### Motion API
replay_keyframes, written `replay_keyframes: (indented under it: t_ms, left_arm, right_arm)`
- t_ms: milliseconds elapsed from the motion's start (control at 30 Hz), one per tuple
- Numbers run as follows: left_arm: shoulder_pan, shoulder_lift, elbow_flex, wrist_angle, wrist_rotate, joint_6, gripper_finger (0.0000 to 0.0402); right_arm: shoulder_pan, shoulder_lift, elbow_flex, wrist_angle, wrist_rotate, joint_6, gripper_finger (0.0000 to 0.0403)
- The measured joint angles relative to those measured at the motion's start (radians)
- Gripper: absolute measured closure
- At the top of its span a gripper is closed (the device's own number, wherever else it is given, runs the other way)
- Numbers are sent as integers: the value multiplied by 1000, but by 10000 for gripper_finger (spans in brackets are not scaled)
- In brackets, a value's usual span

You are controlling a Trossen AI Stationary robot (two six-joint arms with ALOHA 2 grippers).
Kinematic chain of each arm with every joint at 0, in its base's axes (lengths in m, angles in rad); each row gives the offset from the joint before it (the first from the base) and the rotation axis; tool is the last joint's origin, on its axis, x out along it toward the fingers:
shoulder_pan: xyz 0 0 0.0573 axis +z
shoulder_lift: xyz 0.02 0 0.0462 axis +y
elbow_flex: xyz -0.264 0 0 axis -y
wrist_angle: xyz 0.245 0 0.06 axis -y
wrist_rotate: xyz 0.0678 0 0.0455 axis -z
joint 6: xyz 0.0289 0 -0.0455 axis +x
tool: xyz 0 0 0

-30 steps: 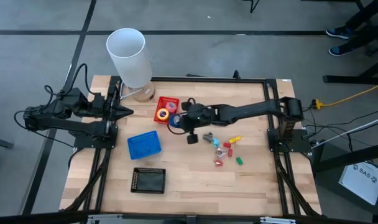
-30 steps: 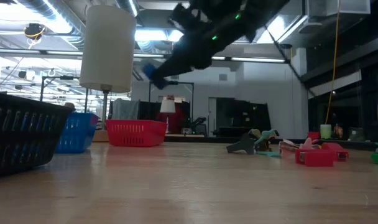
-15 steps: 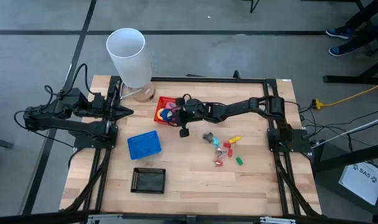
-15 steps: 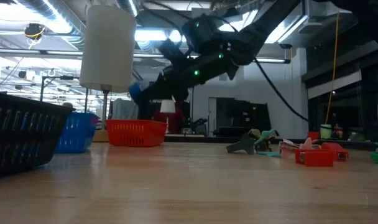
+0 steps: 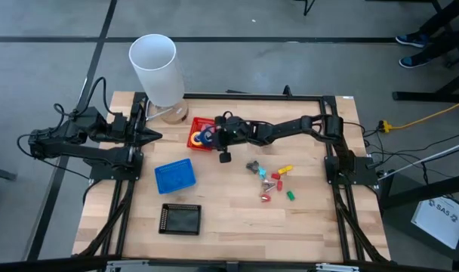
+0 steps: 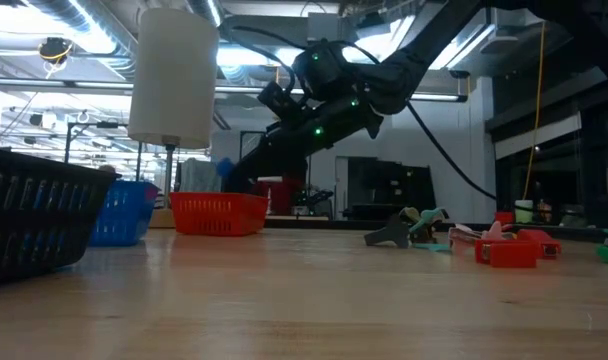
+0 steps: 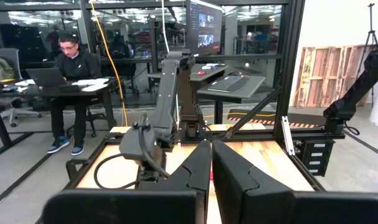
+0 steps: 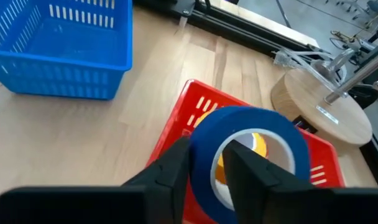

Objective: Pick and place Stapler, Stapler remover, tape
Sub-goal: Put the blue tape into the red basket, then adjust the red basket on the shelf

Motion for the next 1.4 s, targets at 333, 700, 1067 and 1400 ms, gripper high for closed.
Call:
replay_keyframes:
  t_ms: [333, 700, 1067, 1400]
  left_arm:
    - [0, 0, 0, 0, 0, 0, 392]
    - [0, 0, 0, 0, 0, 0, 393]
    - [0, 0, 0, 0, 0, 0, 391]
    - [0, 0, 0, 0, 0, 0, 389]
  right_arm:
    - [0, 0, 0, 2, 88, -3, 194]
    - [3, -23, 0, -43, 185, 4, 137]
    - [47, -80, 5, -112, 93, 57, 140]
    - [87, -79, 23, -240, 46, -30, 141]
